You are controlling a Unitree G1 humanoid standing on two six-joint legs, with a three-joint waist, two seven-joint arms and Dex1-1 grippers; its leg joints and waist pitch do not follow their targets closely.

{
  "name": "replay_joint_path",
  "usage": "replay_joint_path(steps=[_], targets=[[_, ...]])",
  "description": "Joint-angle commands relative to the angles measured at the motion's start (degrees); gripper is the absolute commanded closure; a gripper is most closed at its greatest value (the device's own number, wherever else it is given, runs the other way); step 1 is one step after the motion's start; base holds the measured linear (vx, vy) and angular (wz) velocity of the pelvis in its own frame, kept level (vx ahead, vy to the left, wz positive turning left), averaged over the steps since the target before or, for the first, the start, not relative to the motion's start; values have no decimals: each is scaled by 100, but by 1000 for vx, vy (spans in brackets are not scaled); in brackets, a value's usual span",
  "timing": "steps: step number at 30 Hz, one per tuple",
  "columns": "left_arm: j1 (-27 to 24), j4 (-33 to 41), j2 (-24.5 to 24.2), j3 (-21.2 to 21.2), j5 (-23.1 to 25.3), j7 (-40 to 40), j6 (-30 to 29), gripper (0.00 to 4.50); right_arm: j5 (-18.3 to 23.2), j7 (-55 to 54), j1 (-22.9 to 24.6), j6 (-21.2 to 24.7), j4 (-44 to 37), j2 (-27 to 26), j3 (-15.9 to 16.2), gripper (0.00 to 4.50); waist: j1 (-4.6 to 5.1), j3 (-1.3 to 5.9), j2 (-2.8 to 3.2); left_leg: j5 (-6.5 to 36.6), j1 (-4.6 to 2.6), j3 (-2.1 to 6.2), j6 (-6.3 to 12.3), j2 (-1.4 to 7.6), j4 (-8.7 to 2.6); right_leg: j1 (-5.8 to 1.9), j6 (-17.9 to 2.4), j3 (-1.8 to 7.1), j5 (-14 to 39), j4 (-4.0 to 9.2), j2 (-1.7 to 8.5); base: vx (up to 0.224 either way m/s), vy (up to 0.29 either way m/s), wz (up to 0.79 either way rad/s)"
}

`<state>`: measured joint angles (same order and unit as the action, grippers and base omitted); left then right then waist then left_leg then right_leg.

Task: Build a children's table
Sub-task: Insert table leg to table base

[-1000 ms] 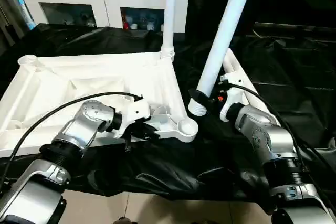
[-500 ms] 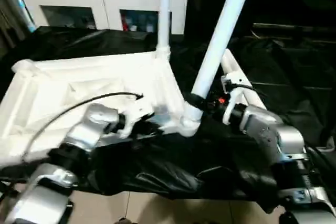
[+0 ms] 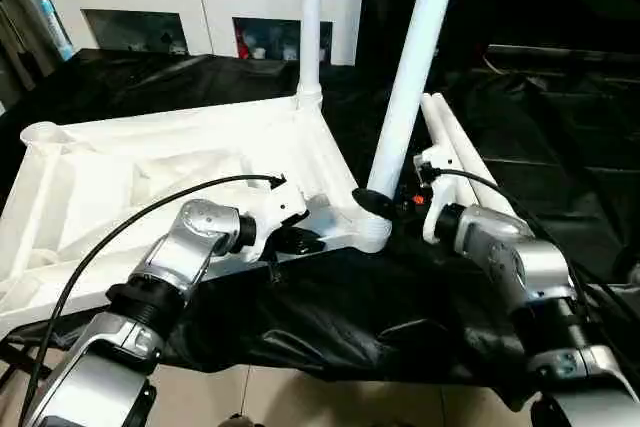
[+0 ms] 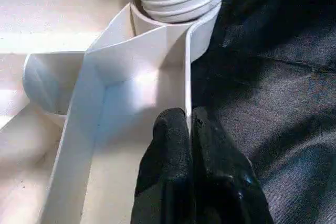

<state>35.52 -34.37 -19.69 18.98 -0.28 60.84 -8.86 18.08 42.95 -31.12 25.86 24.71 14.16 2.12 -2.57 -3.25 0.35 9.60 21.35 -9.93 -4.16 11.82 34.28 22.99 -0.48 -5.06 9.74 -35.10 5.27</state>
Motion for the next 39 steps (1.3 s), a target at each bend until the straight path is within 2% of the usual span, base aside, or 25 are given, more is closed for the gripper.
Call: replay_joint_path(steps=[1,7,8,11,12,15,16,17,19,20,23,24,25,29,32,34,37,39], targets=[[-50,119,72,-35,-72,-26,46,450,-78,19,-63,-139,140,-25,-23,259,-3,402,-28,1528,-71,11,9,100,-407,-262,-1048,264,1908,493,288,0,0,0],[-58,116,88,-48,-47,-24,47,450,-79,-70,-50,-296,447,-55,-114,259,7,392,-23,1651,-76,17,0,103,-419,-256,-1018,259,2034,510,284,0,0,0],[-47,100,103,-60,-32,-44,50,450,-1,-80,-14,-337,561,-107,-213,259,-1,396,15,1662,-87,19,-5,101,-416,-252,-1023,261,2032,510,288,0,0,0],[-29,73,117,-70,-20,-82,54,450,109,-75,53,-360,661,-176,-331,259,14,397,-5,1708,-78,18,-2,102,-419,-257,-1053,259,2015,514,287,0,0,0],[-25,66,120,-72,-18,-89,55,450,133,-79,74,-384,705,-199,-363,259,16,391,24,1753,-84,21,-14,106,-425,-249,-1055,257,2008,524,281,0,0,0],[-4,28,149,-100,-12,-165,63,450,247,-99,247,-589,934,-354,-534,259,19,389,21,1866,-96,26,-24,110,-428,-240,-1079,253,2068,532,293,0,0,0],[1,17,152,-104,-6,-181,75,450,261,-109,302,-642,981,-391,-560,259,6,390,68,1897,-100,33,-34,109,-433,-239,-1065,251,2095,532,294,0,0,0],[8,3,156,-109,-1,-197,84,450,268,-122,354,-689,1020,-423,-576,259,18,383,49,1925,-101,27,-30,111,-438,-232,-1057,252,2105,549,287,0,0,0],[14,-10,160,-114,5,-212,94,450,270,-140,414,-761,1069,-463,-603,259,18,386,49,1989,-105,32,-38,108,-440,-235,-1059,248,2140,549,287,0,0,0],[26,-36,167,-118,14,-237,110,450,251,-170,506,-916,1147,-520,-642,259,19,383,80,2045,-108,44,-50,106,-446,-236,-1042,242,2238,552,289,0,0,0],[37,-58,170,-119,23,-252,128,450,198,-227,621,-1143,1209,-574,-663,259,26,368,70,2199,-118,46,-63,104,-451,-217,-978,238,2429,591,297,0,0,0],[47,-81,179,-126,33,-286,149,450,-27,-335,781,-1520,1135,-573,-539,259,26,372,76,2214,-118,58,-65,103,-456,-225,-956,234,2490,588,299,0,0,0],[50,-88,182,-128,37,-297,155,450,-118,-373,835,-1648,1097,-563,-479,259,27,361,81,2263,-125,52,-88,112,-460,-196,-909,233,2549,612,297,0,0,0],[69,-133,209,-132,67,-360,188,450,-284,-473,1058,-2009,836,-575,-398,259,40,349,72,2416,-141,65,-69,102,-471,-191,-826,228,2785,640,292,0,0,0],[75,-167,221,-126,77,-360,208,450,-413,-503,1137,-2127,782,-536,-307,259,39,354,74,2413,-135,73,-44,102,-479,-186,-767,230,2880,657,297,0,0,0],[77,-190,215,-101,99,-339,235,450,-551,-461,1145,-2179,796,-480,-178,259,38,353,98,2417,-131,75,-36,107,-489,-187,-788,235,2804,652,294,0,0,0],[77,-200,212,-86,123,-295,261,450,-663,-435,1095,-2195,840,-432,-34,259,49,360,86,2383,-130,66,-1,103,-502,-203,-836,235,2663,653,289,0,0,0],[77,-192,195,-63,137,-236,300,450,-757,-404,958,-2172,955,-392,79,259,62,352,100,2399,-130,68,22,105,-511,-205,-842,229,2710,664,293,0,0,0]])
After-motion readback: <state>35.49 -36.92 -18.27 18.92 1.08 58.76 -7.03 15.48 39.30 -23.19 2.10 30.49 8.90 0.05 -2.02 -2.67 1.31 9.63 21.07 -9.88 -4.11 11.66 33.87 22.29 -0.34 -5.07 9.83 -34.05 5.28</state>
